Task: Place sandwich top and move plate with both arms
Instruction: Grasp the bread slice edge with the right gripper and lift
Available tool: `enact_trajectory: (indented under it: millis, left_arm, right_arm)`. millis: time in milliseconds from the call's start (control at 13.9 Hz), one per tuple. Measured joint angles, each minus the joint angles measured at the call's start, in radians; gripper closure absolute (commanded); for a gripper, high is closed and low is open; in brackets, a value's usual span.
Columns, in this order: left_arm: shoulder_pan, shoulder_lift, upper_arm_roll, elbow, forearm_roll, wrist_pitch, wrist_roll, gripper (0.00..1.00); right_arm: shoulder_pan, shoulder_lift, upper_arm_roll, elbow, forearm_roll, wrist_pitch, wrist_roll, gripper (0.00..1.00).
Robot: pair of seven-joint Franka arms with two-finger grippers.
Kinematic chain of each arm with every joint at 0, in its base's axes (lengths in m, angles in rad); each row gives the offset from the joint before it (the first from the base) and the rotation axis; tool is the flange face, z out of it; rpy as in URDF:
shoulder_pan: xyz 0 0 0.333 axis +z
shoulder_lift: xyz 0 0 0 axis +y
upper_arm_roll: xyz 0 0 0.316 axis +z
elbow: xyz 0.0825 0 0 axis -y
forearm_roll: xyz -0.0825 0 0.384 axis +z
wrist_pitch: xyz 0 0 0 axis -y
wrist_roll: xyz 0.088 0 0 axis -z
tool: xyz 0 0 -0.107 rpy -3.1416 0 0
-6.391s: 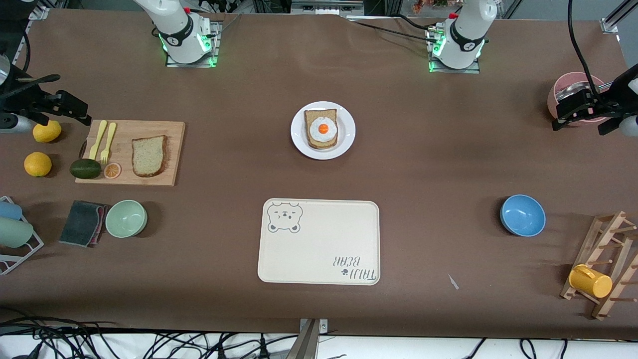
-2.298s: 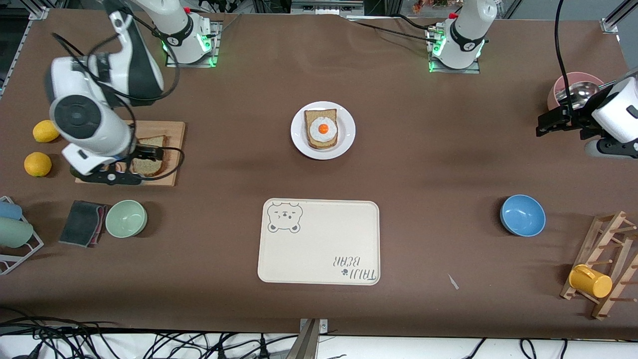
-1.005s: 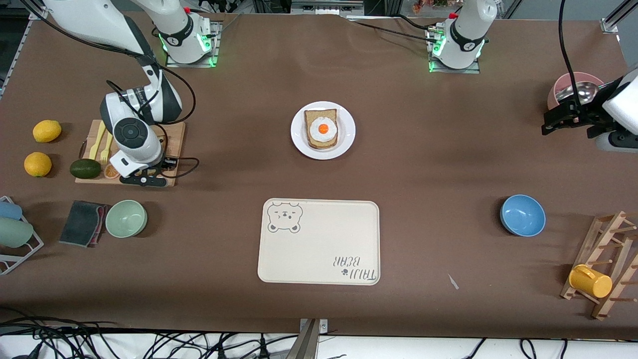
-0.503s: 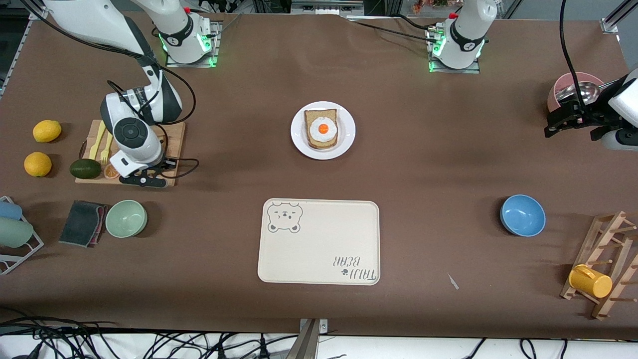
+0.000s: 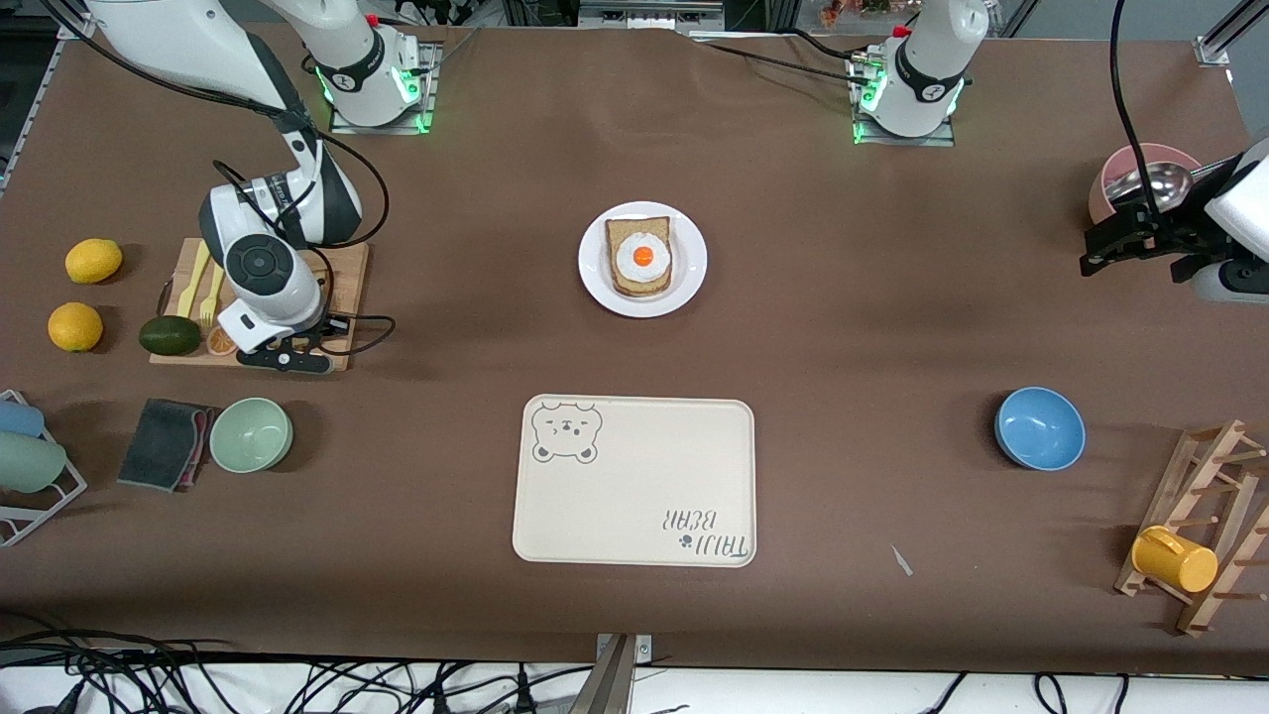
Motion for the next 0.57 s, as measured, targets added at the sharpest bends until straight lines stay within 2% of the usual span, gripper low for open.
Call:
enact_trajectory:
  millis: [359, 574]
  left_arm:
    - [0.0, 0.0, -0.005, -0.015, 0.0, 0.016, 0.0, 0.0]
    - [0.0, 0.0, -0.009, -0.038, 0.0, 0.036, 0.0, 0.0]
  right_arm:
    - [0.0, 0.0, 0.0, 0.02, 0.0, -0.022, 0.0, 1.0]
    - [0.001, 0.0, 0.022, 0.115, 0.0, -0.176, 0.0, 1.0]
